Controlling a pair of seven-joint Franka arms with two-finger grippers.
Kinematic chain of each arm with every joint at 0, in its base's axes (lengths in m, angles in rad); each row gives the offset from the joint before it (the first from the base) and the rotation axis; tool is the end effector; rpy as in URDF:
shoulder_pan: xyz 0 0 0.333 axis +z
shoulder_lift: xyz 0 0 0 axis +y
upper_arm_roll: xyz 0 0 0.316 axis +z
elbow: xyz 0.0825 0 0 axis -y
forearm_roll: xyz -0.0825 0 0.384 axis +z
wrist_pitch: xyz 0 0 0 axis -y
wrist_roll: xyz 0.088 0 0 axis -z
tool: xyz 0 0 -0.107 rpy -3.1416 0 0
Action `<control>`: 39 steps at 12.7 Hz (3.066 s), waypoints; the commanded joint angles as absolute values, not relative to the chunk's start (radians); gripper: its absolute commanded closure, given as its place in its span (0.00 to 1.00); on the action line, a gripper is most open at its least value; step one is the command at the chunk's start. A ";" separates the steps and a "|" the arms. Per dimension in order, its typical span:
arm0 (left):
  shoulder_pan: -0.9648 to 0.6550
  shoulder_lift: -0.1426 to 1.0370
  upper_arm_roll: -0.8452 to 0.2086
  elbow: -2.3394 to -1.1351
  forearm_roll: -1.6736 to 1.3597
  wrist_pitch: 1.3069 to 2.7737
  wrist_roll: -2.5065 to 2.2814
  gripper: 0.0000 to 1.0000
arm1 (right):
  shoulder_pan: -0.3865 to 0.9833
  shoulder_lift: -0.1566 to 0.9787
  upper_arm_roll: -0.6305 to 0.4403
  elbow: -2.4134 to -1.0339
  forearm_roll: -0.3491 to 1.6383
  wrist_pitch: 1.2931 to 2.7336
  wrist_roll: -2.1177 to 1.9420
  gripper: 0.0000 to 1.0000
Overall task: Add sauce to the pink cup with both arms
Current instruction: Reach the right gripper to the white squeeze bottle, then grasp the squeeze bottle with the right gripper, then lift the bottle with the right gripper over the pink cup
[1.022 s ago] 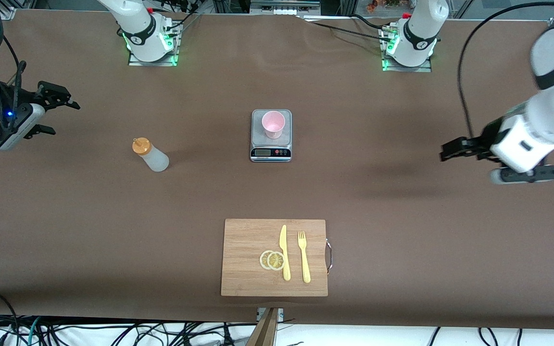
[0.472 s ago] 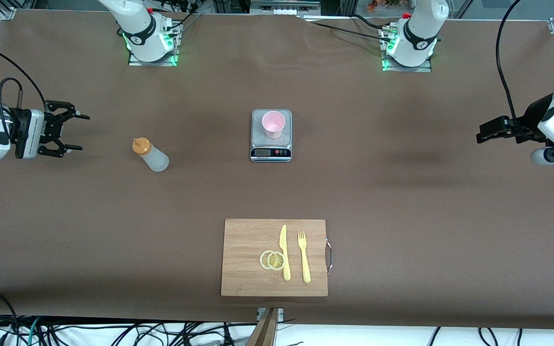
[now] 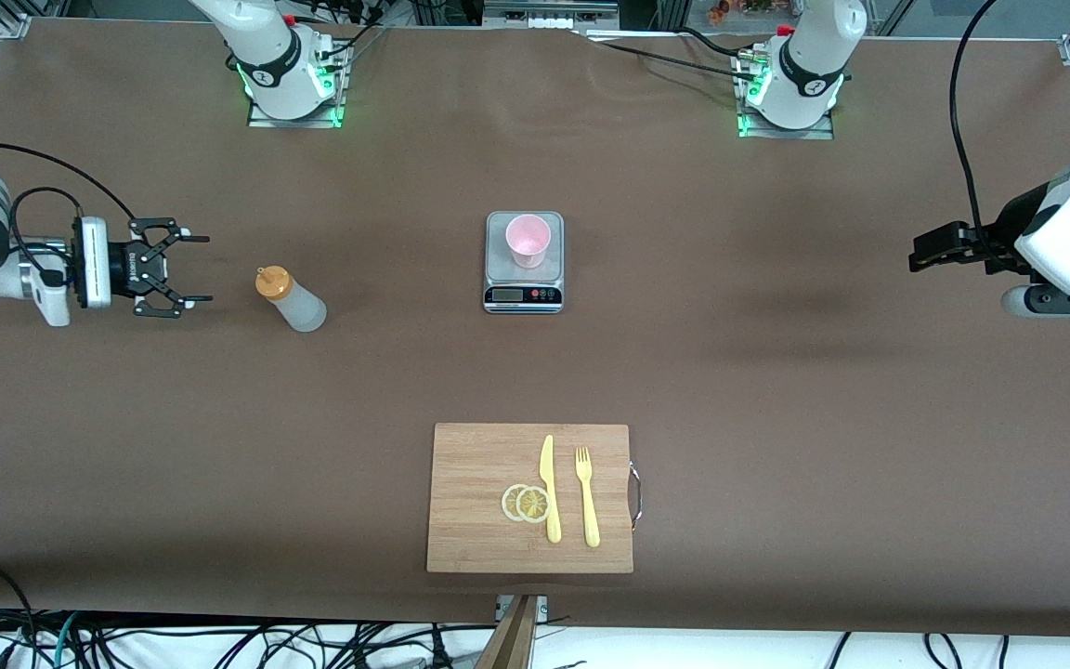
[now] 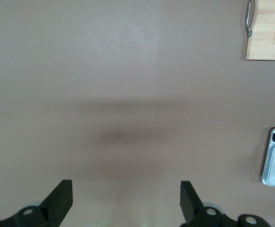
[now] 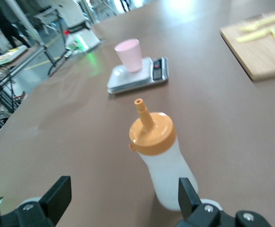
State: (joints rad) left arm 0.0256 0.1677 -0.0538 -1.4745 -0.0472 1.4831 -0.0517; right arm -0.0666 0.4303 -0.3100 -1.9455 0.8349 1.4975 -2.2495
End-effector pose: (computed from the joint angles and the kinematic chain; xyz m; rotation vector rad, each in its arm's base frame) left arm 0.5926 -0.0196 0.5664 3.0815 0.0357 -0.2486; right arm 0.5276 -0.1131 0.2555 -1.5642 -1.4812 -0.5323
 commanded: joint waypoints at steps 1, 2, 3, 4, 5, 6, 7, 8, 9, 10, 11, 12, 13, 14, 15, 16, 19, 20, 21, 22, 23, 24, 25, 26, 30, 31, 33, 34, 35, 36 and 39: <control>0.031 0.170 -0.067 -1.453 -0.021 1.463 -0.031 0.00 | -0.097 0.547 -0.304 -1.890 0.919 1.410 -2.412 0.00; 0.031 0.170 -0.067 -1.453 -0.023 1.463 -0.031 0.00 | -0.098 0.590 -0.299 -1.872 0.958 1.379 -2.460 0.00; 0.031 0.170 -0.067 -1.453 -0.021 1.463 -0.031 0.00 | -0.098 0.635 -0.299 -1.844 0.992 1.350 -2.502 0.00; 0.031 0.172 -0.067 -1.451 -0.021 1.463 -0.031 0.00 | -0.100 0.679 -0.299 -1.807 1.012 1.327 -2.538 0.00; 0.032 0.178 -0.066 -1.450 -0.023 1.463 -0.029 0.00 | -0.103 0.705 -0.299 -1.784 1.015 1.324 -2.560 0.00; 0.032 0.178 -0.066 -1.448 -0.023 1.463 -0.029 0.00 | -0.104 0.718 -0.298 -1.778 1.038 1.325 -2.577 0.00; 0.031 0.179 -0.066 -1.440 -0.023 1.463 -0.031 0.00 | -0.103 0.744 -0.284 -1.778 1.070 1.318 -2.614 0.00; 0.031 0.190 -0.066 -1.422 -0.021 1.463 -0.031 0.00 | -0.103 0.773 -0.278 -1.775 1.101 1.315 -2.647 0.00; 0.029 0.193 -0.066 -1.414 -0.021 1.463 -0.031 0.00 | -0.103 0.787 -0.278 -1.775 1.117 1.318 -2.663 0.00; 0.031 0.192 -0.066 -1.414 -0.021 1.463 -0.031 0.00 | -0.098 0.799 -0.276 -1.776 1.124 1.318 -2.675 0.00; 0.034 0.193 -0.066 -1.414 -0.023 1.463 -0.031 0.00 | -0.097 0.808 -0.259 -1.781 1.138 1.318 -2.675 0.00; 0.035 0.193 -0.066 -1.414 -0.025 1.463 -0.031 0.00 | -0.095 0.813 -0.250 -1.782 1.140 1.319 -2.675 0.00; 0.037 0.193 -0.066 -1.414 -0.025 1.463 -0.029 0.00 | -0.095 0.824 -0.247 -1.782 1.141 1.319 -2.675 0.00; 0.038 0.193 -0.066 -1.414 -0.025 1.463 -0.029 0.00 | -0.095 0.834 -0.235 -1.786 1.143 1.316 -2.674 0.01; 0.038 0.193 -0.066 -1.414 -0.025 1.463 -0.029 0.00 | -0.095 0.841 -0.209 -1.787 1.144 1.316 -2.674 0.01; 0.037 0.193 -0.066 -1.414 -0.025 1.463 -0.029 0.00 | -0.095 0.851 -0.204 -1.789 1.144 1.316 -2.674 0.01; 0.038 0.201 -0.066 -1.414 -0.028 1.463 -0.029 0.00 | -0.097 0.856 -0.206 -1.783 1.143 1.315 -2.637 0.81; 0.038 0.201 -0.066 -1.414 -0.028 1.463 -0.029 0.00 | -0.097 0.856 -0.206 -1.781 1.143 1.313 -2.634 0.91; 0.034 0.201 -0.066 -1.414 -0.028 1.463 -0.031 0.00 | -0.097 0.853 -0.204 -1.779 1.143 1.310 -2.620 0.91; 0.031 0.201 -0.066 -1.414 -0.025 1.463 -0.031 0.00 | -0.095 0.847 -0.204 -1.779 1.141 1.307 -2.582 0.91; 0.031 0.201 -0.066 -1.414 -0.025 1.463 -0.031 0.00 | -0.091 0.841 -0.203 -1.778 1.138 1.299 -2.542 0.91; 0.032 0.201 -0.066 -1.414 -0.025 1.463 -0.031 0.00 | -0.077 0.827 -0.199 -1.778 1.137 1.299 -2.511 0.91; 0.032 0.201 -0.066 -1.414 -0.029 1.463 -0.031 0.00 | -0.055 0.807 -0.201 -1.779 1.134 1.298 -2.472 0.91; 0.032 0.201 -0.066 -1.414 -0.029 1.463 -0.031 0.00 | -0.032 0.783 -0.199 -1.781 1.132 1.296 -2.423 0.91; 0.034 0.201 -0.066 -1.414 -0.029 1.463 -0.031 0.00 | 0.084 0.668 -0.204 -1.781 1.132 1.385 -2.281 0.91; 0.032 0.201 -0.066 -1.414 -0.031 1.463 -0.031 0.00 | 0.122 0.634 -0.207 -1.782 1.129 1.419 -2.251 0.91; 0.031 0.201 -0.066 -1.413 -0.029 1.463 -0.029 0.00 | 0.181 0.563 -0.207 -1.782 1.086 1.489 -2.139 0.91; 0.035 0.201 -0.066 -1.414 -0.032 1.463 -0.029 0.00 | 0.219 0.520 -0.207 -1.781 1.039 1.535 -2.069 0.91; 0.037 0.201 -0.066 -1.414 -0.034 1.463 -0.028 0.00 | 0.263 0.478 -0.206 -1.781 0.988 1.583 -1.989 0.91; 0.037 0.201 -0.066 -1.414 -0.034 1.463 -0.028 0.00 | 0.294 0.454 -0.206 -1.781 0.961 1.601 -1.923 0.91; 0.040 0.204 -0.064 -1.414 -0.035 1.463 -0.026 0.00 | 0.388 0.401 -0.202 -1.781 0.847 1.678 -1.812 0.91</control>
